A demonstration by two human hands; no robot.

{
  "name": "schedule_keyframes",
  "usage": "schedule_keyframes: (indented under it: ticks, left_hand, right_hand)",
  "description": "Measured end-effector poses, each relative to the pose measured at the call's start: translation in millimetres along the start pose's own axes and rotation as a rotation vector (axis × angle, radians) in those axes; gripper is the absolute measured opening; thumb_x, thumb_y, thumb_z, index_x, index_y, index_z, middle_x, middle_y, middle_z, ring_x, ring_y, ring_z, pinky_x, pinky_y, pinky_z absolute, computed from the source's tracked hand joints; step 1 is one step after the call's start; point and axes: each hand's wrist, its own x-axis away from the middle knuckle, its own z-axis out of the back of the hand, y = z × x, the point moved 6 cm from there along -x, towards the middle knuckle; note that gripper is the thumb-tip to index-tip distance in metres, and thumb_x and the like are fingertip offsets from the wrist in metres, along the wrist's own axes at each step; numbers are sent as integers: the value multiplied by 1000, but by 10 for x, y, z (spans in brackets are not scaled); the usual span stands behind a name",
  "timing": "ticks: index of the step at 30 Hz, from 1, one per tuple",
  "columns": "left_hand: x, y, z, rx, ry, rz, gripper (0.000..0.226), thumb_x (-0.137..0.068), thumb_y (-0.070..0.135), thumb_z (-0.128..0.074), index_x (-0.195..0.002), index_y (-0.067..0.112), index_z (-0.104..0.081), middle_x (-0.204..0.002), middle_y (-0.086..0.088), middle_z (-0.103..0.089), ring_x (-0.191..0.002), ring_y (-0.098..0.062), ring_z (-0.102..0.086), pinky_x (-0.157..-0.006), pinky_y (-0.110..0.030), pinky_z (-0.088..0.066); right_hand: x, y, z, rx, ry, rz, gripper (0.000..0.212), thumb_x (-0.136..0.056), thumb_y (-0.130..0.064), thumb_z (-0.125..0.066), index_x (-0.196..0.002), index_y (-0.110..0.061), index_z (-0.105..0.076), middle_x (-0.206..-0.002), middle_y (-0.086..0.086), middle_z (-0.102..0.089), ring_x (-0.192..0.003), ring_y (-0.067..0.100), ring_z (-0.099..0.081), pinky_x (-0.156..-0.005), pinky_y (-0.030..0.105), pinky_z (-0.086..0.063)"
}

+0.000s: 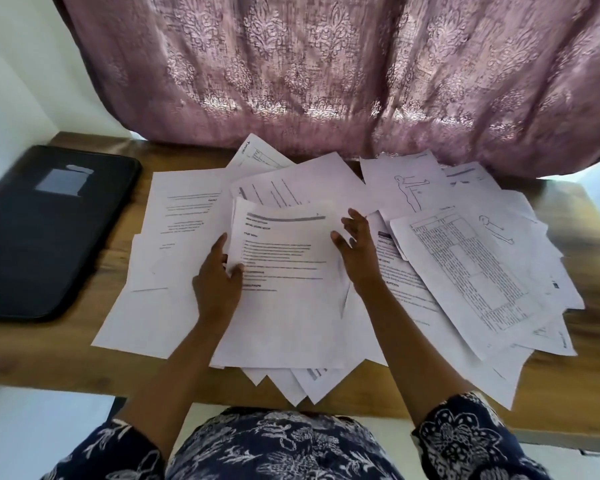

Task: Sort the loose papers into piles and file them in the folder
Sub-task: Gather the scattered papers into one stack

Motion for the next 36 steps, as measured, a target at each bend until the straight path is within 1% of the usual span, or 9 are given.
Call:
schedule_keyframes:
  ticks: [4, 7, 11, 16, 21, 24, 27, 33, 36]
  left_hand:
    - [-64, -53, -46, -349, 31, -67, 66, -91, 30, -61, -149, 14, -32, -144, -19, -43, -132, -39, -38, -106, -59, -28]
    - [89, 180, -236, -391, 17, -354, 65, -88, 39, -51, -146, 13, -36, -150, -18, -37, -138, -38, -31, -110, -60, -20]
    - [364, 451, -818, -554, -254, -567, 63, -89, 49, -34, -144, 19, -43, -151, -10, -40, -139, -31, -36, -112, -55, -20]
    - [437, 444, -1091, -562, -327, -488, 66, -92, 51, -19, -145, 20, -43, -151, -7, -40, -141, -28, -35, -114, -53, -20]
    - [360, 416, -989, -338, -274, -398, 71, -93, 54, -12, -150, 18, -33, -153, -3, -37, -145, -18, -26, -118, -39, -9]
    - [372, 417, -1007, -354, -294, -396, 76, -90, 58, -8, -151, 19, -30, -155, 0, -33, -146, -15, -22, -118, -34, -3]
    - [362, 441, -1003, -331, -308, -389, 77, -89, 59, -11, -149, 19, -34, -154, 0, -34, -146, -16, -22, -118, -36, -4]
    - [366, 539, -910, -103, -292, -314, 67, -96, 57, -30, -134, 6, -52, -136, -10, -56, -131, -27, -46, -114, -48, -29]
    - [259, 545, -650, 106, -258, -204, 39, -97, 32, -54, -128, 9, -59, -126, 0, -61, -114, -19, -57, -106, -28, -41]
  right_hand:
    - [50, 30, 425, 732, 156, 105, 60, -92, -15, -59, -145, -9, -32, -147, 12, -38, -138, 28, -33, -111, 37, -27]
    - [177, 343, 906, 1023, 220, -158, 70, -95, -29, -53, -151, -9, -16, -158, 14, -16, -147, 30, -10, -117, 46, -11]
    - [343, 552, 1165, 1005, 192, -450, 77, -97, -50, -38, -152, -6, -7, -160, 16, -6, -147, 32, -4, -118, 51, -10]
    - [465, 438, 550, 828, 3, -374, 71, -100, -48, -34, -152, -4, -14, -160, 14, -8, -147, 28, -7, -118, 43, -10]
    - [439, 171, 558, 254, -9, -271, 50, -100, -26, -48, -146, -12, -35, -152, 7, -36, -139, 23, -35, -113, 32, -24]
    - [309, 229, 957, 712, 9, -50, 54, -100, -30, -46, -149, -13, -30, -155, 8, -30, -143, 25, -28, -117, 38, -22]
    - [367, 566, 828, 1005, -243, -144, 65, -100, -48, -36, -153, -20, -12, -161, 6, -3, -148, 22, -1, -118, 44, -4]
    - [685, 461, -34, 903, -336, -98, 71, -99, -55, -26, -154, -17, -2, -161, 5, 10, -148, 21, 11, -116, 45, 9]
    - [789, 318, -326, 696, -408, -109, 65, -101, -48, -27, -154, -16, -7, -162, 2, 2, -148, 18, 4, -118, 38, 5]
